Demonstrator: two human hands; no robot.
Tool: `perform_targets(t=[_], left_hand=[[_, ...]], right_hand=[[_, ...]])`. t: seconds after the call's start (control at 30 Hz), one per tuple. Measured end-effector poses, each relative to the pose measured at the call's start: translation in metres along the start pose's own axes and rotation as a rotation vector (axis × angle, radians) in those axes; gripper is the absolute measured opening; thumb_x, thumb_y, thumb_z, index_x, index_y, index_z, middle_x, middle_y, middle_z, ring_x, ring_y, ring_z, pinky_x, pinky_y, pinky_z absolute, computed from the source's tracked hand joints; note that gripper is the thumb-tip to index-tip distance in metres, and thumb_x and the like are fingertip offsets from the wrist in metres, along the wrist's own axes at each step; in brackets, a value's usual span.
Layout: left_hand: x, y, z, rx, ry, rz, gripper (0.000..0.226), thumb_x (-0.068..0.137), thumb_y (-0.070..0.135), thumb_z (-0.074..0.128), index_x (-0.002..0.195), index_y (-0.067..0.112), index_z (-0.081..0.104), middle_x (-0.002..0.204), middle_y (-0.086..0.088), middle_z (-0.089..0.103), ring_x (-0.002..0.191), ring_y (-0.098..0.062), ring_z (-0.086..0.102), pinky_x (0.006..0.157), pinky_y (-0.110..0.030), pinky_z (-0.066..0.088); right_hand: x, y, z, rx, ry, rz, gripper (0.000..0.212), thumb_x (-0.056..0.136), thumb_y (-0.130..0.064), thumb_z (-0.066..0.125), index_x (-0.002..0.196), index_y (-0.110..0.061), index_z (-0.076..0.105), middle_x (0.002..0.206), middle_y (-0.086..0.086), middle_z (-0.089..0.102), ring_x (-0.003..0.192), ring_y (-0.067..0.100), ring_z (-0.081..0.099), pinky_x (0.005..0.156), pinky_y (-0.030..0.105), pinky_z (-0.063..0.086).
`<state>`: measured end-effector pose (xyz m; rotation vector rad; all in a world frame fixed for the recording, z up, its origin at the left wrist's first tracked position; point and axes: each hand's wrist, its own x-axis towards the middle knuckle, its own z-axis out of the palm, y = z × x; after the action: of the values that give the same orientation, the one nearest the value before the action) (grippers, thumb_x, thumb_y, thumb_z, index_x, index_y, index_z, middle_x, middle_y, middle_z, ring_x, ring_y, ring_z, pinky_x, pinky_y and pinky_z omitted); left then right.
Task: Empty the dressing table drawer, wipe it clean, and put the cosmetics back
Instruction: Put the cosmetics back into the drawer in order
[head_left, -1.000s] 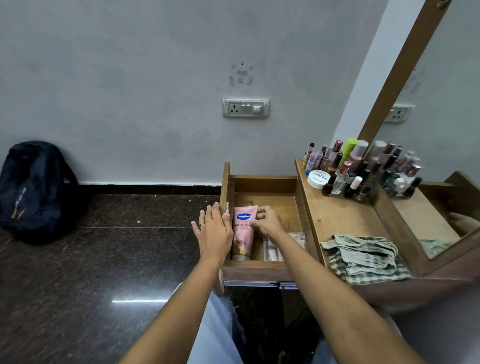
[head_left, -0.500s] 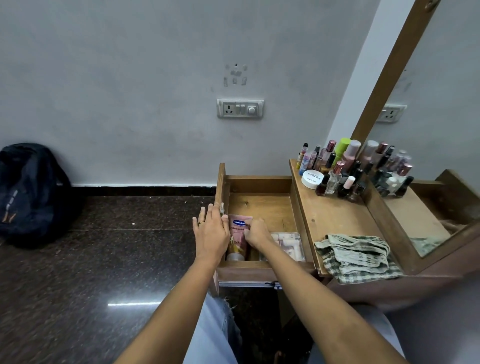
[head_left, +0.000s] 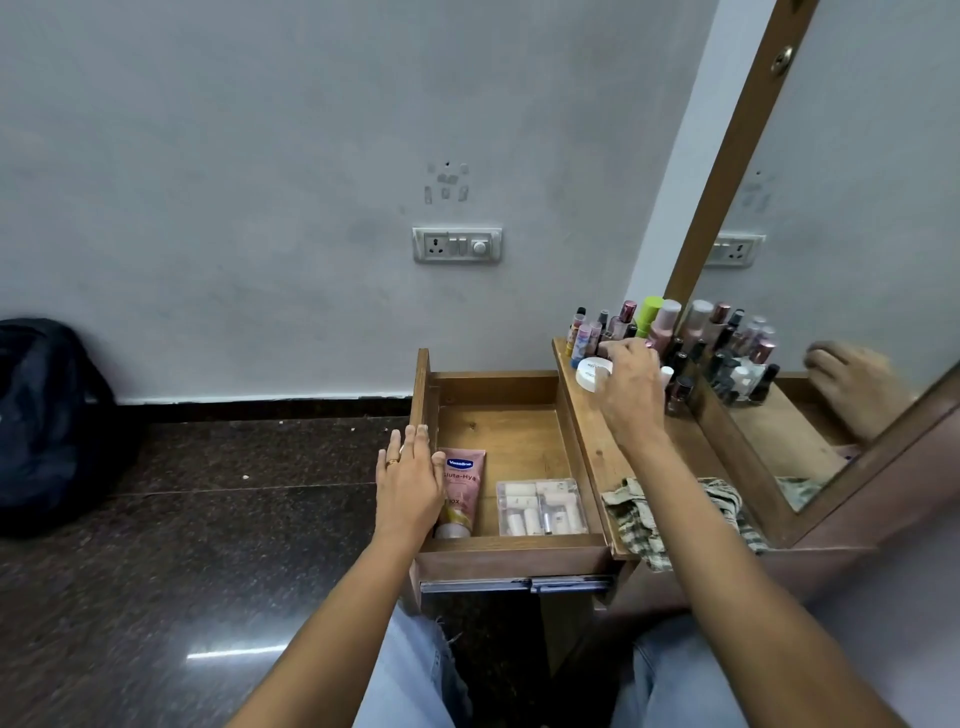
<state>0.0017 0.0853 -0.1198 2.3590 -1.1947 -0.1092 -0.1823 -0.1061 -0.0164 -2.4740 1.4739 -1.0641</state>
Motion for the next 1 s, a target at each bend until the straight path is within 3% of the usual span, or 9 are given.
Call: perform_targets(t=[0.1,0.27,0.57,0.73,0.9,1.0], left_hand=[[-0.001,0.0,0.0,-0.016,0.007,-0.003,0.053,0.104,0.036,0.025,0.151,0.012,0.027,0.157,-0.008,0.026,0.148,-0.025,0.012,0.119,-0.04,0.008],[-0.004,0.0,0.0,-0.012,0.01,-0.01,0.054,0.103,0.037,0.024,0.15,0.011,0.03,0.157,-0.009,0.027,0.148,-0.025,0.013,0.119,-0.04,0.011],[-0.004,0.001,0.001,0.017,-0.005,-0.002,0.055,0.103,0.039,0.025,0.151,0.013,0.026,0.158,-0.008,0.023,0.148,-0.023,0.013,0.119,-0.037,0.013],[-0.003,0.0,0.001,0.004,-0.007,0.004,0.055,0.103,0.038,0.027,0.152,0.013,0.025,0.159,-0.008,0.022,0.148,-0.023,0.014,0.119,-0.037,0.015],[0.0,-0.004,0.004,0.049,-0.036,0.019,0.058,0.103,0.04,0.026,0.154,0.014,0.016,0.161,-0.006,0.014,0.149,-0.023,0.01,0.119,-0.035,0.013],[0.002,-0.005,0.005,0.081,-0.067,0.021,0.062,0.102,0.042,0.026,0.155,0.014,0.009,0.162,-0.004,0.005,0.149,-0.024,0.003,0.119,-0.036,0.011]], right_hand=[[0.003,0.018,-0.003,-0.068,-0.081,0.007,0.034,0.088,-0.005,0.059,0.122,-0.007,0.061,0.119,0.011,0.056,0.111,0.029,0.045,0.093,0.045,0.044],[0.001,0.027,0.004,-0.147,-0.193,-0.003,0.032,0.088,-0.001,0.058,0.12,-0.007,0.06,0.117,0.011,0.056,0.107,0.029,0.044,0.094,0.046,0.041],[0.005,0.024,0.002,-0.142,-0.21,0.014,0.029,0.086,0.002,0.059,0.114,-0.006,0.06,0.115,0.014,0.052,0.102,0.031,0.049,0.091,0.047,0.044],[0.004,0.024,0.006,-0.114,-0.177,0.046,0.017,0.084,0.006,0.06,0.098,-0.004,0.062,0.107,0.015,0.049,0.093,0.032,0.053,0.087,0.051,0.047],[0.0,0.016,0.0,-0.077,-0.139,0.008,0.014,0.087,0.004,0.057,0.097,-0.002,0.064,0.101,0.015,0.055,0.094,0.03,0.053,0.08,0.037,0.044],[-0.005,-0.006,-0.006,0.057,-0.097,-0.052,0.009,0.09,-0.003,0.057,0.089,-0.006,0.065,0.093,0.007,0.056,0.087,0.018,0.051,0.076,0.024,0.038]])
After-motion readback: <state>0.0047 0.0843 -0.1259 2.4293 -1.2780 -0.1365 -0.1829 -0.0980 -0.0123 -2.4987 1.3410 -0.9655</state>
